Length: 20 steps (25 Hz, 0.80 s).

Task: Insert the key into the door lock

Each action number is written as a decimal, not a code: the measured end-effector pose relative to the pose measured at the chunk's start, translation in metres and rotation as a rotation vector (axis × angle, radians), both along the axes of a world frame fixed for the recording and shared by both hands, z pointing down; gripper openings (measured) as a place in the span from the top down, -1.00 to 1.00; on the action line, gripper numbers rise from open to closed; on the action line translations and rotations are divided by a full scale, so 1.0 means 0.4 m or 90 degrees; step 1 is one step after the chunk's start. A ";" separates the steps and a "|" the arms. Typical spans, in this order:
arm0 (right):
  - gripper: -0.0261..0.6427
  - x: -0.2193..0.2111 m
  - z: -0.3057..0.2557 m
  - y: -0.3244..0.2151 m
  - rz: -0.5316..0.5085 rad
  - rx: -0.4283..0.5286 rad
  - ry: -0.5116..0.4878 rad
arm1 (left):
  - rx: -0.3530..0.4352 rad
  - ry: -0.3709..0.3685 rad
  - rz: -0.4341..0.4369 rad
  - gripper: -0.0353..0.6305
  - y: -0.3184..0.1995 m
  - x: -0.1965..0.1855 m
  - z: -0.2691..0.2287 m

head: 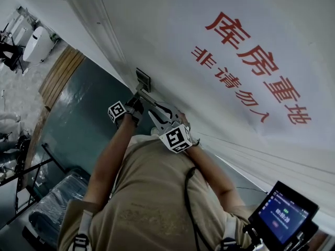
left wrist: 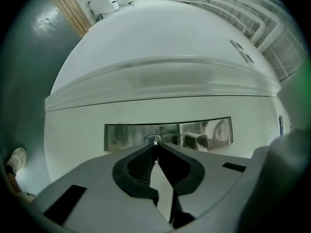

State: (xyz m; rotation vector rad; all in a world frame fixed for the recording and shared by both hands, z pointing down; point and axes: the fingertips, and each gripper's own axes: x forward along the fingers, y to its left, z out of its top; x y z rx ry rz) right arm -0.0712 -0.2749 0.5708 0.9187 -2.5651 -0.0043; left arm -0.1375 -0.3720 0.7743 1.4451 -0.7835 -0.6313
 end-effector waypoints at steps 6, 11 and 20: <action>0.53 0.004 0.003 -0.004 0.001 -0.001 -0.001 | -0.002 -0.001 0.001 0.80 -0.007 0.005 0.002; 0.53 0.006 0.003 -0.005 0.000 -0.001 -0.001 | 0.002 -0.003 0.000 0.79 -0.011 0.009 0.003; 0.53 0.016 0.004 -0.012 0.004 0.000 -0.001 | 0.000 0.005 -0.003 0.79 -0.024 0.019 0.005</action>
